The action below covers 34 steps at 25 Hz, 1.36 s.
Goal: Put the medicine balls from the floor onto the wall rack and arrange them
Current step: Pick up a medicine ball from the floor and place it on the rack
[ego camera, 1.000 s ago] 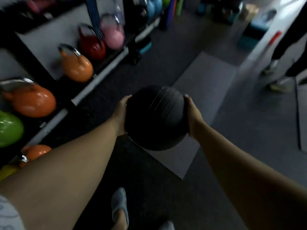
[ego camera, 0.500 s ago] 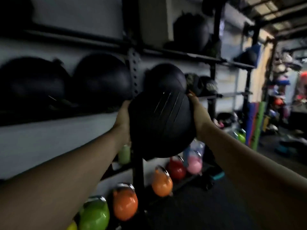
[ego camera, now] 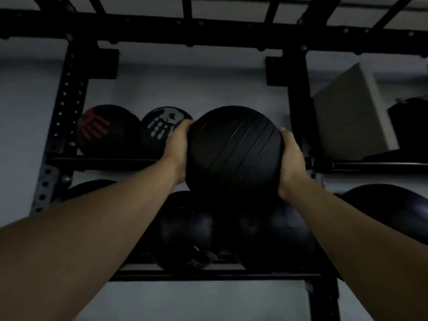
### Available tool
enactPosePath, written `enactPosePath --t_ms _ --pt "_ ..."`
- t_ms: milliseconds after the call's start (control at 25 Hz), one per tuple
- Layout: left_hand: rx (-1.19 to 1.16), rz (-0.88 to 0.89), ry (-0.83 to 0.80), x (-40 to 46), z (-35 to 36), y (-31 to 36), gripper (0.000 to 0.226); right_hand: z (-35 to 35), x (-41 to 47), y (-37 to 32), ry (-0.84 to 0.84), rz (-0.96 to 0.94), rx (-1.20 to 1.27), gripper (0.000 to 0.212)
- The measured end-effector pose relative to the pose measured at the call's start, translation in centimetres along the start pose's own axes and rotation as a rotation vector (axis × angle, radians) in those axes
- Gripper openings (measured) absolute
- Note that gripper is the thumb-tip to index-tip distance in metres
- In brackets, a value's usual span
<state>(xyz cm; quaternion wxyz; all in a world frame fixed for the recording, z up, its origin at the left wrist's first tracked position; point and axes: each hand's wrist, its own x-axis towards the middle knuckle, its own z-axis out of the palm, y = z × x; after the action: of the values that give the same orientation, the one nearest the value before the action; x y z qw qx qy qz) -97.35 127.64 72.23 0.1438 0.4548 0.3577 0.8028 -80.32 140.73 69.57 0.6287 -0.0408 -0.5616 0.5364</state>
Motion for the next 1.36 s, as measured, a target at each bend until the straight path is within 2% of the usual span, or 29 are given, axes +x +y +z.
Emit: enactPosePath --t_ms 120,240,480,600,720,960,1160,1240,1360 --pt "-0.007 0.041 0.033 4.6 0.5 -1.0 0.038 1.2 5.8 1.4 -0.078 -0.031 0.041 0.053" --pt "-0.047 0.099 0.069 9.7 1.9 -3.6 0.042 1.0 12.2 2.5 -0.132 -0.06 0.053 0.046" --pt "-0.046 0.213 0.163 19.3 4.8 -7.3 0.042 0.8 23.1 5.7 -0.151 -0.096 0.112 0.035" --pt "-0.029 0.342 0.156 23.4 6.0 -5.3 0.027 2.2 26.8 4.6 -0.116 -0.209 0.237 0.037" --pt "-0.037 0.45 0.168 26.2 6.0 -4.2 0.032 3.1 29.0 4.1 -0.1 -0.318 0.239 0.042" --pt "0.029 0.62 0.069 30.1 6.0 -4.2 0.028 4.2 31.6 4.3 -0.031 -0.534 0.216 0.043" --pt "0.234 0.77 0.122 31.3 6.0 -4.8 0.032 5.2 32.8 4.8 -0.012 -0.808 -0.122 0.035" --pt "0.342 0.783 0.192 31.5 6.1 -4.9 0.031 5.7 33.2 4.9 -0.047 -0.825 -0.238 0.03" --pt "0.527 0.725 0.327 32.2 5.6 -5.1 0.023 5.7 33.1 6.8 -0.224 -0.714 -0.35 0.031"
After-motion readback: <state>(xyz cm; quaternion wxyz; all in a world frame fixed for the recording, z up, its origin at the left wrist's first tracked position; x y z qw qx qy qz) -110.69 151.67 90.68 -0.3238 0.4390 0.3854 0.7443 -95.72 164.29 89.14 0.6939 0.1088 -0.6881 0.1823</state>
